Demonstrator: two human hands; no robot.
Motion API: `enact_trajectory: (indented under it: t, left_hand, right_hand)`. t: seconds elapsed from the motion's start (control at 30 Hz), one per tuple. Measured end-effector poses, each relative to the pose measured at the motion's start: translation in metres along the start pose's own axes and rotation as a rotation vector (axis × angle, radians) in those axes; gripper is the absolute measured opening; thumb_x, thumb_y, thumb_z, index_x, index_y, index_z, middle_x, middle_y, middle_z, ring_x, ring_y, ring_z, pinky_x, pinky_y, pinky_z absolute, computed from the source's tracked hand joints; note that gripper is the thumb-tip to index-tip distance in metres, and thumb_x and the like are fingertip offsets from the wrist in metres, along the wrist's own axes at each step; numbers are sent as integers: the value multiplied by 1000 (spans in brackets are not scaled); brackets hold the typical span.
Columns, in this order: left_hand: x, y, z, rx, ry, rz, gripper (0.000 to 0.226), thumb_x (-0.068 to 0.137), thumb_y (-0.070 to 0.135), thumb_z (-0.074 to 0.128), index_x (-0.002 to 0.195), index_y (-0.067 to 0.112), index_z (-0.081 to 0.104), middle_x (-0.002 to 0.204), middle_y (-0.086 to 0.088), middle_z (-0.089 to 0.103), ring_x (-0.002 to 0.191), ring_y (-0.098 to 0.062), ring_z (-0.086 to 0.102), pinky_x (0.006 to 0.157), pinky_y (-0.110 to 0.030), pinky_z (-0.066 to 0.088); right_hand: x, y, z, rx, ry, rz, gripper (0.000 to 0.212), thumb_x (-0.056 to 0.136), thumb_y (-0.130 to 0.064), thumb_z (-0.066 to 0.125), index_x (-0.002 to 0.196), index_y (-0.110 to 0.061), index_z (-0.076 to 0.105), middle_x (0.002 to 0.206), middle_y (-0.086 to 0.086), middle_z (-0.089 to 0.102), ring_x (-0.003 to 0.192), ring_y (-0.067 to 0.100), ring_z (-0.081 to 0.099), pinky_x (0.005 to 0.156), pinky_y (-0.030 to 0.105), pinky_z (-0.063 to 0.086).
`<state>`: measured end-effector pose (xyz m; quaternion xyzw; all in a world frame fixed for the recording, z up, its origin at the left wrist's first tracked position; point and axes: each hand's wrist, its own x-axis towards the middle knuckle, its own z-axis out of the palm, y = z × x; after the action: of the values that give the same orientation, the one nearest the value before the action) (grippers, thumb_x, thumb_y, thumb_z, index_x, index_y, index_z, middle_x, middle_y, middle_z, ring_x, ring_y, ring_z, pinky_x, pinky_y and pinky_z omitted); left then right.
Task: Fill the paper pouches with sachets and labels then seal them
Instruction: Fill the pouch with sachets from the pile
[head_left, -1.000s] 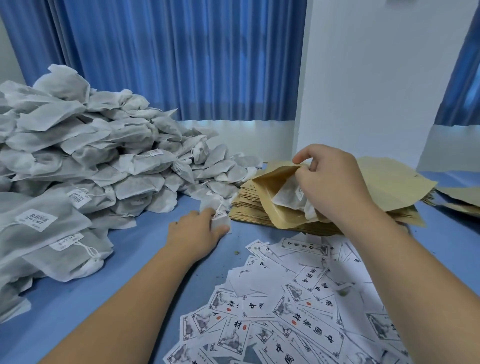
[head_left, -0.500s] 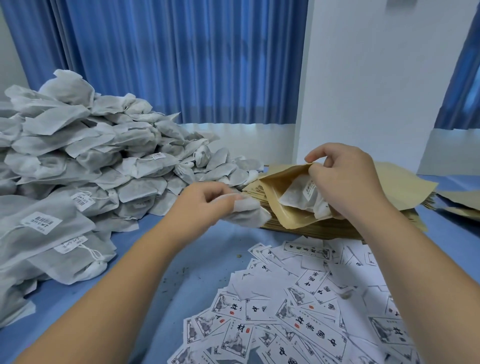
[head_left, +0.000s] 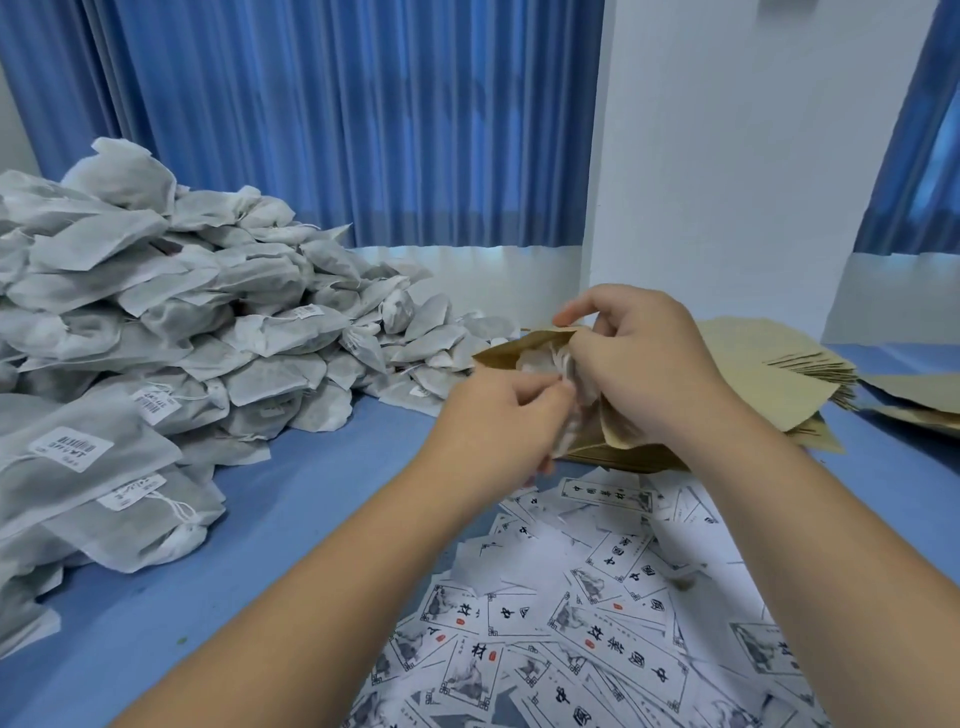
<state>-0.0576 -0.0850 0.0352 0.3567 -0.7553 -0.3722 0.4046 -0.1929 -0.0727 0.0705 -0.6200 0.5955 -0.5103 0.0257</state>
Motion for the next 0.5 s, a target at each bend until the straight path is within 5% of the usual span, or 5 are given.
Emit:
enact_trajectory:
  t: [0.1,0.2,0.3,0.43,0.5]
  left_hand:
    - [0,-4,4,109,-97,50,26,92,33,50,72,20,62,50,10,51,45,-7,46,44,-17,38]
    - [3,-6,4,288,-15,188,26,90,30,54,65,23,54,50,14,51,48,-3,44,44,-13,33]
    - [7,-3,3,361,47,254,20,85,22,57,65,17,56,65,5,59,63,-9,52,55,-19,39]
    - [15,12,4,472,35,256,34,83,13,54,55,25,40,63,7,50,61,-10,47,47,-15,28]
    - [20,21,9,504,-10,220,24,87,6,48,68,19,54,74,-2,58,73,-23,54,47,-18,26]
  right_hand:
    - [-1,-4,1,0,-50,-41,31,76,-2,53,83,-30,67,47,-9,51,51,4,50,53,17,41]
    - [-1,-5,-1,21,-70,-50,31,77,-1,53,87,-27,68,46,-13,50,49,1,47,48,11,36]
    - [-2,-10,0,36,-80,-72,31,78,-1,53,87,-27,67,45,-14,47,49,2,45,48,11,34]
    - [-1,-16,-7,99,-107,-109,35,79,1,50,91,-28,66,45,-13,44,50,3,43,50,15,34]
    - [-1,-17,-11,158,-151,-128,37,80,3,48,94,-27,66,44,-12,39,48,4,39,48,12,31]
